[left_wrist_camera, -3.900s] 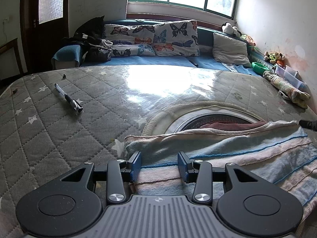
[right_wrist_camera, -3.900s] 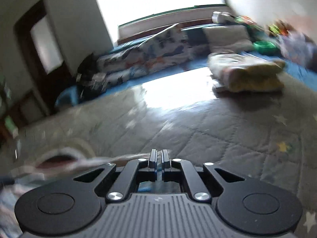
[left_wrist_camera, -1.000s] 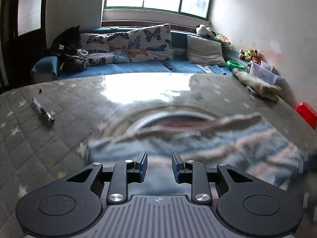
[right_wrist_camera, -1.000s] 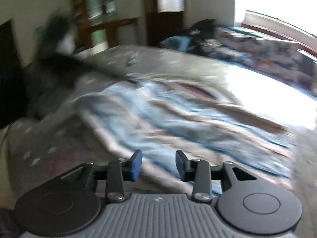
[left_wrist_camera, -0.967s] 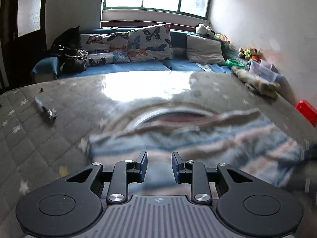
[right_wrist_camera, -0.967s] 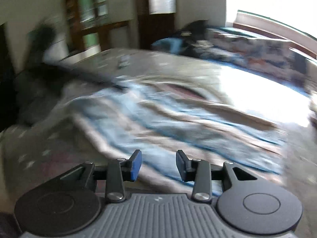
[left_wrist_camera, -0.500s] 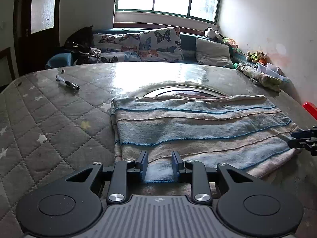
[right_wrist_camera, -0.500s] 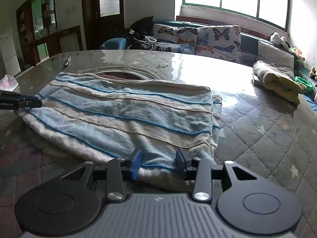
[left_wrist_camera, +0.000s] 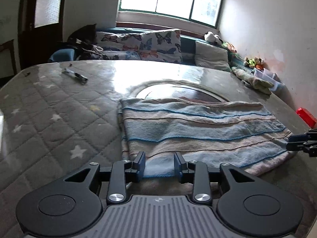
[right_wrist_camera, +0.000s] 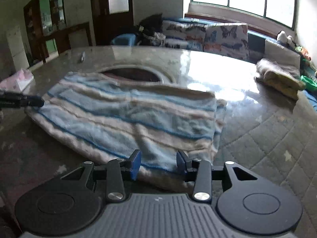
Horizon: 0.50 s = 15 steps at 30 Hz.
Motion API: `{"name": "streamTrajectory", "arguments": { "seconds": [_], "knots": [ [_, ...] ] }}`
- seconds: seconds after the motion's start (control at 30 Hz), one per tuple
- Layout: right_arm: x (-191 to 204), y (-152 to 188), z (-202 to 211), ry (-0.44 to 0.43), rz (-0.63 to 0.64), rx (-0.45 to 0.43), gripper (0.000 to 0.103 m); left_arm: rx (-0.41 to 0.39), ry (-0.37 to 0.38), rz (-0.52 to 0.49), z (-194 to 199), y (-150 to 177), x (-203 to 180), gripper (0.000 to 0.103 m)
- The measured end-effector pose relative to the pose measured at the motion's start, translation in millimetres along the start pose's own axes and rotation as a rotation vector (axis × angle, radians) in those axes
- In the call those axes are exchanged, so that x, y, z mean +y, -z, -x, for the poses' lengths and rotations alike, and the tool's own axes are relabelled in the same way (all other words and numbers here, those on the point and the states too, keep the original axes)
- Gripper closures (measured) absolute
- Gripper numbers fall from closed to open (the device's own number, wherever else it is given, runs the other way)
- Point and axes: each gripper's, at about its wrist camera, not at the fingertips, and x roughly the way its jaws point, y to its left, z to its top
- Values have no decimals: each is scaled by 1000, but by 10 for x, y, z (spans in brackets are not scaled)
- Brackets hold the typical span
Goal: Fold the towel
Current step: 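Release the garment with both grippers and pull back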
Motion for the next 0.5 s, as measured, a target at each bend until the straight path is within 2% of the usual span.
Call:
{"name": "streamTrajectory", "arguments": {
  "seconds": [0.07, 0.2, 0.37, 0.5],
  "knots": [
    [-52, -38, 64, 0, -26, -35, 64, -15, -14, 24, 100, 28, 32, 69],
    [-178, -2, 10, 21, -83, -29, 64, -25, -27, 49, 230, 121, 53, 70],
    [-239, 125, -53, 17, -116, -3, 64, 42, -73, 81, 199, 259, 146, 68],
    [-234, 110, 7, 15, -107, -9, 64, -6, -76, 86, 328, 202, 120, 69]
  ]
}}
